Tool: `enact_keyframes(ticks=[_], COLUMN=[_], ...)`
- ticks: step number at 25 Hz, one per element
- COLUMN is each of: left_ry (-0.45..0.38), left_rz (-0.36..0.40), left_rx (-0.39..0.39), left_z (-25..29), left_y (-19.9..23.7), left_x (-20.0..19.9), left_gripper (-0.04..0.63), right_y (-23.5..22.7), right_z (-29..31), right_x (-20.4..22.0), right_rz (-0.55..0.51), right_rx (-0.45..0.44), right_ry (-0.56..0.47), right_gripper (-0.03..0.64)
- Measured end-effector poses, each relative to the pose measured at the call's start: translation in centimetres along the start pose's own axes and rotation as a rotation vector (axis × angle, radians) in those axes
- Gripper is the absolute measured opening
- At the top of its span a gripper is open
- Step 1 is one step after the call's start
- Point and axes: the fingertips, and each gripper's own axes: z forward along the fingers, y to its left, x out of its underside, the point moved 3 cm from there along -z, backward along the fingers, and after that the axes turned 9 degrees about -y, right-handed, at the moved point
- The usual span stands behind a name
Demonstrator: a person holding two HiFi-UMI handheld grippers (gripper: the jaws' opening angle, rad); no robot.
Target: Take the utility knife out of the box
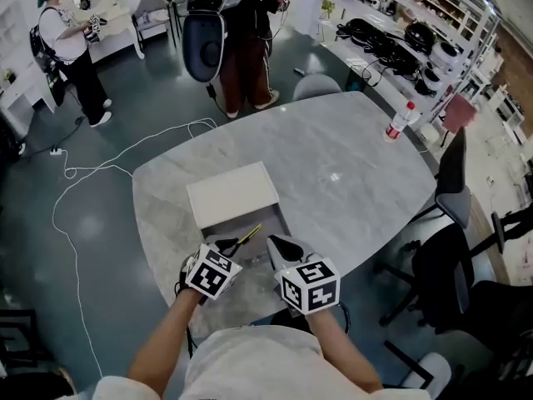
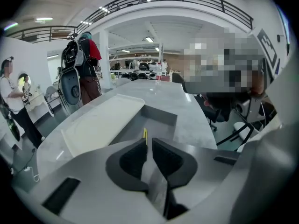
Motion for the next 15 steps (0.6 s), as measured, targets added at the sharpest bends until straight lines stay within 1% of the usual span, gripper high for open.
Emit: enact_keyframes(ticks=[4, 10, 12, 14, 15], left_ry=[0.080, 0.167, 0.196, 0.228, 0.243], left_rz=[0.011, 0.020, 0.019, 0.015, 0.011], left_rx=[-0.012, -0.014, -0.010, -0.010, -0.015], left_z=[1.5, 3.9, 4.6, 5.2, 5.5], left_y=[0.3, 0.4, 0.5, 0.5, 0.5], left_x=[-0.1, 0.2, 0.3, 0.6, 0.8], left_gripper=[0.025, 0.026, 0.043, 0.077, 0.080], right_y=[-1.9, -4.4, -5.2, -5.9, -6.2], right_z=[1.3, 2.8, 3.2, 3.6, 3.7], right_x=[-1.2, -1.4, -1.3, -1.3, -1.3], right_rz=[-0.005, -0.018, -0.021, -0.022, -0.023], right_rx=[-0.063, -0.151, -0.179, -0.208, -0.224], right_ry=[0.014, 0.051, 0.065, 0.076, 0.082], right_gripper=[0.005, 0.005, 0.005, 0.005, 0.005])
